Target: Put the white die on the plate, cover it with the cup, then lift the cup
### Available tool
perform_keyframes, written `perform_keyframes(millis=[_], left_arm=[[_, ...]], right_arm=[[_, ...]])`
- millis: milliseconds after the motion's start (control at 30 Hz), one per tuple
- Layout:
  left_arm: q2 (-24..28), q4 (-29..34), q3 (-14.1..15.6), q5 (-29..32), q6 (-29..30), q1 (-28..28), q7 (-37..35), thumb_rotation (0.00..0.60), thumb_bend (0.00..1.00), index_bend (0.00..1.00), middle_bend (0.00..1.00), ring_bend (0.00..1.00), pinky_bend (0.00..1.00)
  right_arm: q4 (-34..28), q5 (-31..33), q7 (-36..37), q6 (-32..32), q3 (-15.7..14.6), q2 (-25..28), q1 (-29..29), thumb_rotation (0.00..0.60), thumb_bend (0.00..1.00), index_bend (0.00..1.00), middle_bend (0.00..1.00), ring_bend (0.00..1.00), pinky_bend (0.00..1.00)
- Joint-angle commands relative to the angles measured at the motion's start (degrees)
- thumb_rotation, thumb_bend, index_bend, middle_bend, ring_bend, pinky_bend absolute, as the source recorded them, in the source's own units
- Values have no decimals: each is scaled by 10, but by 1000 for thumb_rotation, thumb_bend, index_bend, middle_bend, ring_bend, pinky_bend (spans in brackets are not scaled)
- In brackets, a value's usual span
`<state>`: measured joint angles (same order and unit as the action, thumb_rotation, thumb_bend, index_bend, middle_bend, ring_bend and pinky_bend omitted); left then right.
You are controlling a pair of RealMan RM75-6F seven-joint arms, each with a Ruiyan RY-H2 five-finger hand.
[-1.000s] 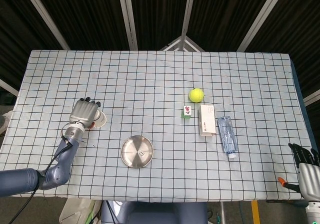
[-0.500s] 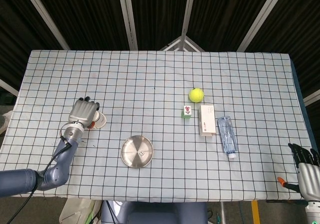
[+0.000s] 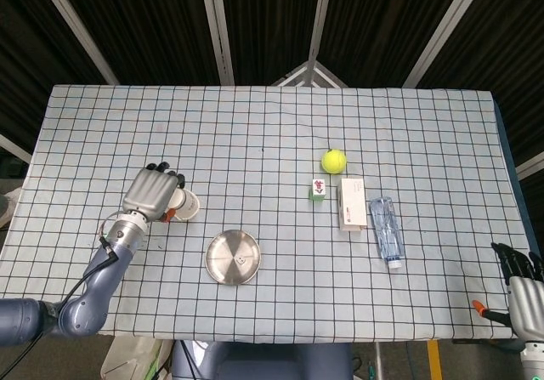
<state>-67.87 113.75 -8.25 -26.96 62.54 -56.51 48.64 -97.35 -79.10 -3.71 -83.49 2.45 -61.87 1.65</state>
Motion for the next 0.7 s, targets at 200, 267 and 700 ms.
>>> perform_keyframes(millis=[200, 267, 700], left_arm=[[6, 90, -14, 58, 13, -50, 32, 600, 504, 368, 367, 141, 186], [-6, 97, -15, 74, 20, -62, 39, 600, 504, 368, 366, 141, 186], [-98, 81, -4, 111, 36, -113, 70, 600, 504, 369, 366, 141, 186]], right_arm=[[-5, -3, 13, -11, 2, 9, 5, 600, 42, 108, 125, 116, 36], [-5, -4, 19, -14, 3, 11, 7, 600, 42, 108, 125, 116, 36], [-2, -2, 32, -11, 3, 15, 8, 600, 42, 108, 125, 116, 36]])
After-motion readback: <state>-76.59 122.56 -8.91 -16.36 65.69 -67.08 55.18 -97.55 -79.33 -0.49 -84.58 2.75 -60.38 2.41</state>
